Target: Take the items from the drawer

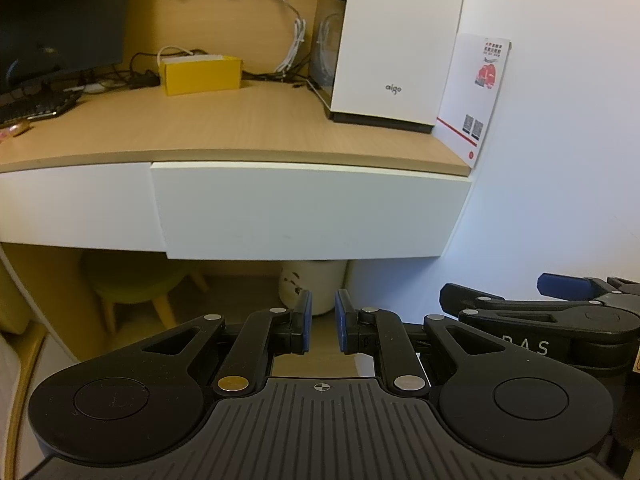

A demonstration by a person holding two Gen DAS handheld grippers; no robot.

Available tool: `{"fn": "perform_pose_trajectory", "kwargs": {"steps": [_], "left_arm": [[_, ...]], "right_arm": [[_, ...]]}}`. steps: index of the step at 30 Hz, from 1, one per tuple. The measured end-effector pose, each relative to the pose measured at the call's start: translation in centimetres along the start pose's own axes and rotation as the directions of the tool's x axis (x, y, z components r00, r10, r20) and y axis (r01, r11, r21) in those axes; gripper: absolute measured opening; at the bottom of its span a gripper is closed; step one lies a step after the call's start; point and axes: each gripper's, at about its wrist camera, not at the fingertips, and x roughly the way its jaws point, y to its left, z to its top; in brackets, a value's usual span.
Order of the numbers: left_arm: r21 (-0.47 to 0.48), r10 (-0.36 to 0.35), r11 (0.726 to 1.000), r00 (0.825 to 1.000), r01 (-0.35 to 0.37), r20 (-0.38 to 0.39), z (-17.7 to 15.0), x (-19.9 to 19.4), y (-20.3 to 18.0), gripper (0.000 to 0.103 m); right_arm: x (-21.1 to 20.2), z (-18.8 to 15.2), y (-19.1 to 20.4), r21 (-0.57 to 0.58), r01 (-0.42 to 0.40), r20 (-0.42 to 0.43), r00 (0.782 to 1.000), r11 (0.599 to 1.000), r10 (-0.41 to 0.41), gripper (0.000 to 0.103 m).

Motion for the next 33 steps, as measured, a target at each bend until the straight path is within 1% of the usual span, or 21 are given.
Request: {"fn": "perform_pose_trajectory", "kwargs": {"steps": [6, 15, 20, 25, 31, 33], "left_arm": [[-0.001, -0.018, 1.0, 1.0, 0.018, -0.004, -0.1, 0.5, 0.4, 0.015], [0.003, -0.049, 0.999, 0.998, 0.05, -0.031, -0.2, 1.6, 1.4, 0.015], [0.003, -0.061, 0.998, 0.997, 0.061, -0.043, 0.1, 2.1, 2.3, 0.015], [0.003, -0.071, 0.997, 0.996, 0.071, -0.051, 0.3, 2.6, 3.4, 0.015], [-0.029, -0.086, 0.996, 0.995, 0.085, -0.049, 0.8, 3.8, 5.7, 0.015], [-0.046, -0.094, 0.995, 0.995, 0.092, -0.038, 1.3, 4.3, 6.8, 0.015]], "right_arm": [[0.1, 0.0, -0.1, 0.001, 0.012, -0.001, 1.0, 1.0, -0.012, 0.103], [0.5, 0.5, -0.9, 0.058, 0.02, 0.003, 1.0, 0.998, -0.02, 0.103], [1.2, 0.5, 0.0, 0.039, 0.009, -0.02, 1.0, 0.999, -0.009, 0.103], [1.9, 0.6, 0.5, 0.071, -0.013, -0.042, 0.999, 0.997, 0.016, 0.103], [3.2, 1.3, 1.7, 0.072, -0.001, -0.086, 0.996, 0.997, 0.007, 0.103], [3.6, 1.6, 2.5, 0.059, 0.014, -0.081, 0.997, 0.998, -0.009, 0.103]]}}
